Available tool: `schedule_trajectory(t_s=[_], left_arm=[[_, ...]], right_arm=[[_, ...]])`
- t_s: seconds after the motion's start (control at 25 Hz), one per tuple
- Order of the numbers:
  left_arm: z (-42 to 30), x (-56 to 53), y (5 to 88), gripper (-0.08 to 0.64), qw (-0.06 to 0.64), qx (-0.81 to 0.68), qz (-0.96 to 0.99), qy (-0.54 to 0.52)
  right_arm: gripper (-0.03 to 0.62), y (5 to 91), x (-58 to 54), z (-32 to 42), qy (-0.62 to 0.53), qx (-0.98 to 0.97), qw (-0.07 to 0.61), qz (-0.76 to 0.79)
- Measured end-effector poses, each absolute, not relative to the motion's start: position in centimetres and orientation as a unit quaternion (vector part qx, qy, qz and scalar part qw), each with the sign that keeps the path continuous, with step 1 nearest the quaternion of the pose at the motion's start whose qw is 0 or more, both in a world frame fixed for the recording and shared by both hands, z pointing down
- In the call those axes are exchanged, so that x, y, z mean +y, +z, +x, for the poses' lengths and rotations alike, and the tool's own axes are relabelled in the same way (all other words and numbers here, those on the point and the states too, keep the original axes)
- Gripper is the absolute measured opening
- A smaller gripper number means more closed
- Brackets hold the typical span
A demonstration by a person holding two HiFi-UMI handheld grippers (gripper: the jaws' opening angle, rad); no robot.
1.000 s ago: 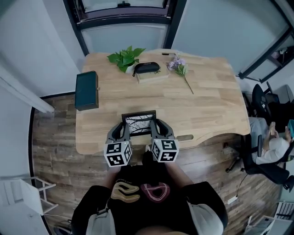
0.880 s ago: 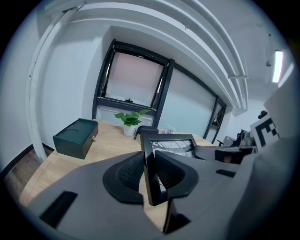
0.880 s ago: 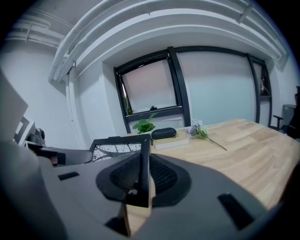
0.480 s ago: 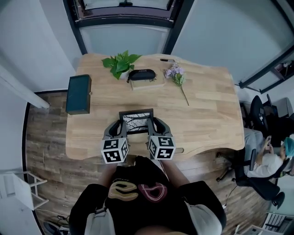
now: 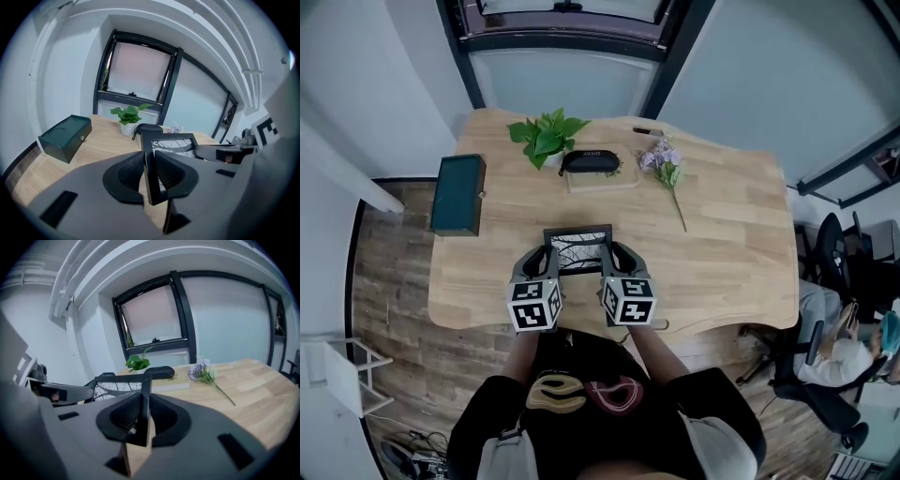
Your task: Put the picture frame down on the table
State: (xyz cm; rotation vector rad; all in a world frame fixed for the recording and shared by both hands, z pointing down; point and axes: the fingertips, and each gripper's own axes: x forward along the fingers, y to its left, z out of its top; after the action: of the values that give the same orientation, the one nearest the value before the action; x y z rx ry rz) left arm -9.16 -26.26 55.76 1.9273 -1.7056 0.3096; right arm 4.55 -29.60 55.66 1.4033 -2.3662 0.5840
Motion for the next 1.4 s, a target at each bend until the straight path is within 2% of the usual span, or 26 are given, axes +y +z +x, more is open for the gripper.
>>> schedule_trajectory(t_s=[0.56, 1.4], left_arm=[[-11.7, -29.5, 56.5, 0.083, 0.281, -0.62, 0.717, 0.15], [-10.5, -33.6, 61.0, 0.083, 0.323, -0.586, 0.723, 0.17]], right_arm=[[0.072, 56.6, -32.3, 2.1, 0.218, -0.82, 0.167, 0.503], [0.072, 60.6, -35.6, 3.3, 0.235, -0.788, 0.211, 0.528]])
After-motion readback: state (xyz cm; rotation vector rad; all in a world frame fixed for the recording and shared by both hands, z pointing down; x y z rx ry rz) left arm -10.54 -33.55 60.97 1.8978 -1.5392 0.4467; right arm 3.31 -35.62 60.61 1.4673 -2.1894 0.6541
